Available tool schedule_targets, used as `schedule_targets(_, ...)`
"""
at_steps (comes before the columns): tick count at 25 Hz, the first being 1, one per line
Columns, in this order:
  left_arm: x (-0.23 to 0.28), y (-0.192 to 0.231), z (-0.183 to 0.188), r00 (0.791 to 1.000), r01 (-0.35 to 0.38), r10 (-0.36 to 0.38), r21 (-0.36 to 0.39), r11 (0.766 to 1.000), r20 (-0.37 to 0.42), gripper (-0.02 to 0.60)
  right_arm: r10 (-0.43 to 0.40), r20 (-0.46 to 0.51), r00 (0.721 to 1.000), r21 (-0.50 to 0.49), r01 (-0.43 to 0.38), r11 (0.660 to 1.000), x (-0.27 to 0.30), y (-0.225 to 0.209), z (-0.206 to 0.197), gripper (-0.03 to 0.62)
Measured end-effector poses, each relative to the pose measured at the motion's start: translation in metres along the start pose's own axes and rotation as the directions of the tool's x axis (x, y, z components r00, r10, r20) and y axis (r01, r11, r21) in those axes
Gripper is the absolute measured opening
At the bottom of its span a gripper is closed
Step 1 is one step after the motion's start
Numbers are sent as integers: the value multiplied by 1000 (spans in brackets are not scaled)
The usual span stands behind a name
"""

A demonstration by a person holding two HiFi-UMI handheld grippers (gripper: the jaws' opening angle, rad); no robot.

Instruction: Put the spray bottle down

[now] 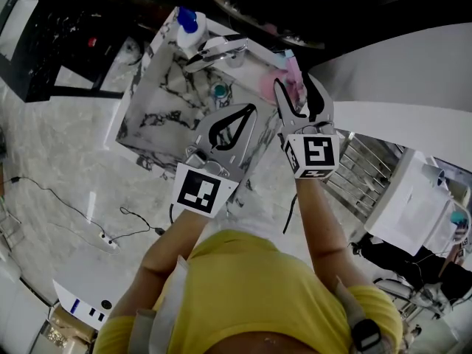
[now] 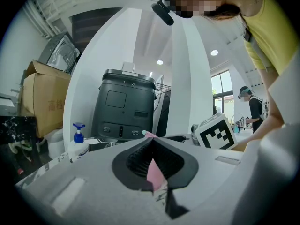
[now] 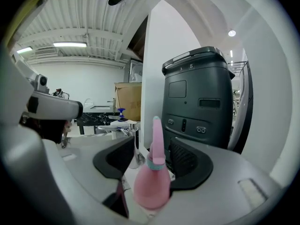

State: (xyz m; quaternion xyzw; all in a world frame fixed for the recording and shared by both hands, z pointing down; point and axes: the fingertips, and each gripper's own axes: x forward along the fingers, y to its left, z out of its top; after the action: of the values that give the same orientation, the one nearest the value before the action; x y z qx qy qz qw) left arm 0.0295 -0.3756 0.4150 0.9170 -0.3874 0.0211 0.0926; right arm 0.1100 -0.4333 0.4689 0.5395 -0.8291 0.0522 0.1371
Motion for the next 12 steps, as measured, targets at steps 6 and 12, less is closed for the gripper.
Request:
schedule_targets(6,-6,-8,3,1000,6,-6,-5,1000,5,6,-26,-5,1000,23,27,999,-16,-1,1,224)
schedule_targets(12,-17,-20,13,1000,22,-22,-3,1000,14,6,-69,-8,998,31,69,997,-45,-3,6,222)
